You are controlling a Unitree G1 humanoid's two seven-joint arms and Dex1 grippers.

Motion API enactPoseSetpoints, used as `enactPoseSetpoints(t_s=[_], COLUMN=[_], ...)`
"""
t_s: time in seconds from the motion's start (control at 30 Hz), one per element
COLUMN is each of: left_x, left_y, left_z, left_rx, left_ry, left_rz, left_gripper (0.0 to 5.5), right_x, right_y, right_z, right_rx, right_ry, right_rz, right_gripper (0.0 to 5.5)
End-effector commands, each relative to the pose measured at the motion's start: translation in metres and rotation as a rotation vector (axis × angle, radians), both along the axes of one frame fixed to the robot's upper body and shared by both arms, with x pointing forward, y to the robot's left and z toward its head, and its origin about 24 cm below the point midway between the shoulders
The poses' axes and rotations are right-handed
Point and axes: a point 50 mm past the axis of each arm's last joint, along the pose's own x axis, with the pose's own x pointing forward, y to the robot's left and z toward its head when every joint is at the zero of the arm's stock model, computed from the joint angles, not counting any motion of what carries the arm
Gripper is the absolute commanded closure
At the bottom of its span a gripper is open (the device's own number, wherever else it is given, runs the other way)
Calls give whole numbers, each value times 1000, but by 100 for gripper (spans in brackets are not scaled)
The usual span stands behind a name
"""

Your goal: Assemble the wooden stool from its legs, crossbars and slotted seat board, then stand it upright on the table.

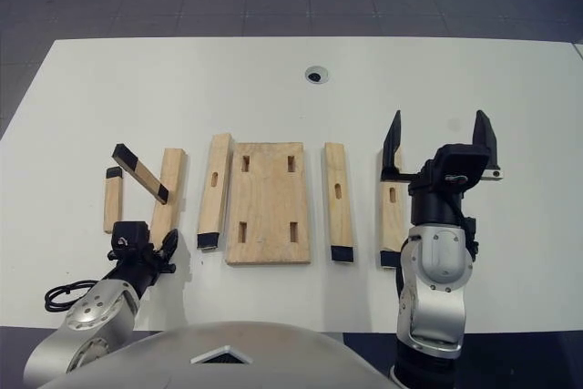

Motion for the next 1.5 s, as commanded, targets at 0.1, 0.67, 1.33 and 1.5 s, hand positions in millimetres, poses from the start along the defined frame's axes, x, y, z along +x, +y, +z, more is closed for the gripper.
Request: enactPoseSetpoints(t_s=[0.1,0.67,1.33,1.5], left_x=[40,58,31,31], left_y=[3,-35,-54,-55], left_z=[32,97,98,96], left_rx=[-203,-810,-927,-916], left_ry=[-210,-564,-562,-563], left_rz=[-13,-930,-1131,-1108], left_gripper=[343,343,343,343], right_x=[5,-26,-16,-12], right_y=[-7,56,85,89], right_z=[20,48,49,51], right_rx=[5,632,506,538], right_ry=[-61,237,254,260], right_rz=[6,1469,1625,1627], right_gripper=[10,10,10,65])
